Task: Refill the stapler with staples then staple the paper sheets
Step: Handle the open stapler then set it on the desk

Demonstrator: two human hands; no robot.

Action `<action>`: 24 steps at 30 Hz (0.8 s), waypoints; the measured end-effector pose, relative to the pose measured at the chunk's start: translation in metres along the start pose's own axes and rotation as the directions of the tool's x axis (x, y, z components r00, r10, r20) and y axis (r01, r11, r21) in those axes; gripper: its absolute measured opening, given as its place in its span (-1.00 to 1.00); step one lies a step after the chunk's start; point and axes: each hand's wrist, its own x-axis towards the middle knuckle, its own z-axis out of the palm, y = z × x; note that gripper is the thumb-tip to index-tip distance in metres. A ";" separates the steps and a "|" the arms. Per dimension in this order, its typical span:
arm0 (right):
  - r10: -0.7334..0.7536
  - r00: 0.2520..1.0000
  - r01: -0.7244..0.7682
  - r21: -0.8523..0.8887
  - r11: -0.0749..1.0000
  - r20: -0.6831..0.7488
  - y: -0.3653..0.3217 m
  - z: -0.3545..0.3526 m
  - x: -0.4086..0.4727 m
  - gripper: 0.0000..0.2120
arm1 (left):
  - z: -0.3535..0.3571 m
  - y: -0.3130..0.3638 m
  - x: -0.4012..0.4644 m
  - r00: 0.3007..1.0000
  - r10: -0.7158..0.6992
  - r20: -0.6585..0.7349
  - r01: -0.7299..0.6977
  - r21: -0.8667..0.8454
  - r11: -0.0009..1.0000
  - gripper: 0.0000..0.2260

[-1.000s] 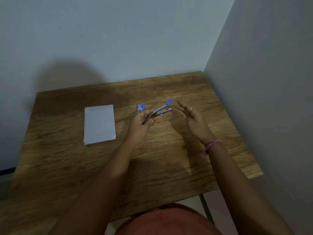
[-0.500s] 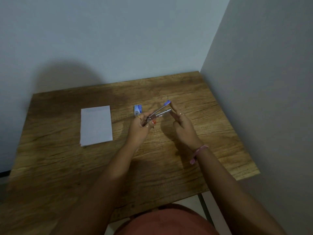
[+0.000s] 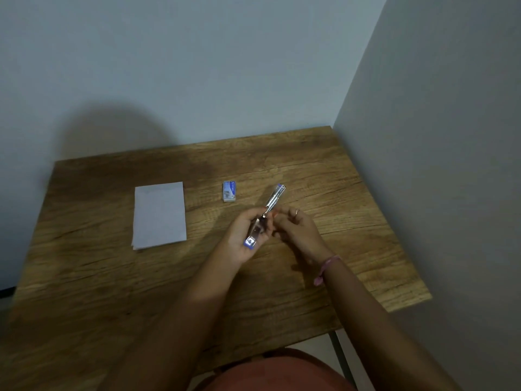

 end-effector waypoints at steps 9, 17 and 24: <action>-0.103 0.982 0.100 -0.026 0.995 -0.157 0.000 0.011 -0.015 -0.93 | 0.008 -0.010 0.020 0.978 0.128 -0.166 -0.112 0.102 0.988 -0.81; 0.108 0.988 -0.096 0.111 0.989 -0.112 -0.006 0.009 -0.010 -0.82 | 0.019 -0.017 0.029 0.945 0.294 -0.146 -0.208 0.427 0.880 -0.70; 0.113 0.972 -0.074 0.185 0.980 -0.207 -0.006 0.001 0.007 -0.81 | 0.006 -0.003 0.035 0.846 0.530 -0.051 -0.310 0.762 0.568 -0.78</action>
